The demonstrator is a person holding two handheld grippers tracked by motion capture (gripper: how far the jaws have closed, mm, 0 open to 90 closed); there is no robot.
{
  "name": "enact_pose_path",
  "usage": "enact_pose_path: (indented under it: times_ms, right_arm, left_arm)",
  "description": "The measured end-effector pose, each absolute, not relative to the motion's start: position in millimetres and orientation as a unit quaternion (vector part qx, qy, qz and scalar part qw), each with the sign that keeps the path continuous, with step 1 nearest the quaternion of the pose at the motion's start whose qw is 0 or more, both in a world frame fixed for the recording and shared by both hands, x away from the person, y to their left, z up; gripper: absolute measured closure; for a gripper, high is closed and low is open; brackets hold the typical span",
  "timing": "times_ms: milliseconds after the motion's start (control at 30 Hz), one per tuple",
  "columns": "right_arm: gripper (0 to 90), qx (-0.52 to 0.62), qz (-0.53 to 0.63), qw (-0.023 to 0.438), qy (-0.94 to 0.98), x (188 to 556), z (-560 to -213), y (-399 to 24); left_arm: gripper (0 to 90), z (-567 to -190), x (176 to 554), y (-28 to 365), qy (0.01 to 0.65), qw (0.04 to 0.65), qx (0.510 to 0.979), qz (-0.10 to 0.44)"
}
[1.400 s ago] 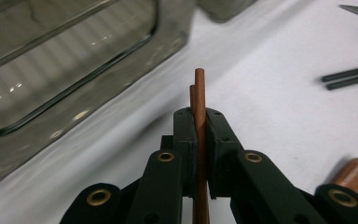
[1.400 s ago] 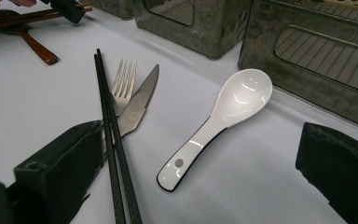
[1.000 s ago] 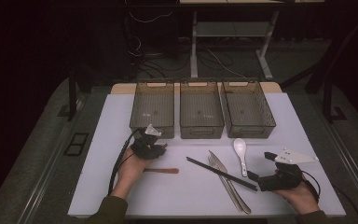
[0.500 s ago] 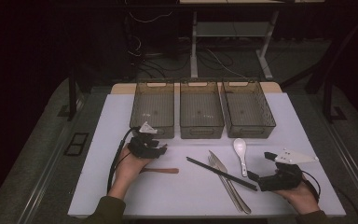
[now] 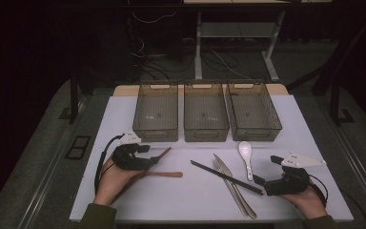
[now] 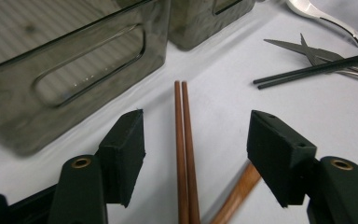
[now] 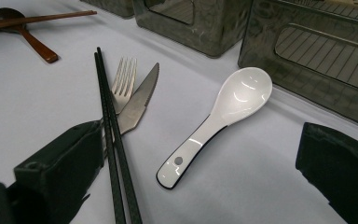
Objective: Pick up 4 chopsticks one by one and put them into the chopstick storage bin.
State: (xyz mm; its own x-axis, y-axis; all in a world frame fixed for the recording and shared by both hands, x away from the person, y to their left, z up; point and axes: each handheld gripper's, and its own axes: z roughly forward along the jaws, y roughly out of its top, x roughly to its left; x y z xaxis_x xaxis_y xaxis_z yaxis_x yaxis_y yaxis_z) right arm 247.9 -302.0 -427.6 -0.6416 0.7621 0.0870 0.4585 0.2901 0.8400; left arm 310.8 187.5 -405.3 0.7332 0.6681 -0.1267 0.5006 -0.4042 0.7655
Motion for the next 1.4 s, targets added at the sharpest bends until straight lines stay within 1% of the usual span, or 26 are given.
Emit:
enact_pose_path:
  times_ms: [333,467,767,800,833,867,900,1100,1233,1400]
  right_arm:
    - [0.5,0.389,0.451,0.168,0.786,248,-428,-303]
    - [0.5,0.389,0.45,0.168,0.786,248,-428,-302]
    - [0.5,0.389,0.45,0.167,0.786,248,-428,-302]
    - [0.5,0.39,0.45,0.166,0.786,247,-428,-302]
    - [0.5,0.39,0.45,0.166,0.786,247,-428,-302]
    - [0.5,0.39,0.449,0.166,0.786,247,-428,-302]
    - [0.5,0.39,0.449,0.166,0.786,247,-428,-302]
    - [0.5,0.389,0.449,0.167,0.787,247,-428,-302]
    - [0.5,0.389,0.449,0.167,0.787,247,-429,-302]
    - [0.5,0.389,0.448,0.167,0.788,247,-429,-301]
  left_arm:
    - [34.7,-408,281,218,0.353,0.424,0.828,0.104]
    - [36.5,-410,269,227,0.353,0.424,0.827,0.111]
    - [53.3,-419,249,246,0.367,0.418,0.824,0.108]
    - [57.1,-420,248,248,0.37,0.418,0.823,0.107]
    - [57.1,-421,247,250,0.369,0.417,0.824,0.106]
    - [59.7,-422,246,251,0.372,0.418,0.822,0.104]
    - [59.7,-422,246,253,0.371,0.418,0.823,0.102]
    - [67.6,-426,244,257,0.368,0.402,0.832,0.101]
    - [72.0,-427,243,259,0.373,0.406,0.829,0.092]
    - [75.6,-428,244,261,0.372,0.405,0.831,0.086]
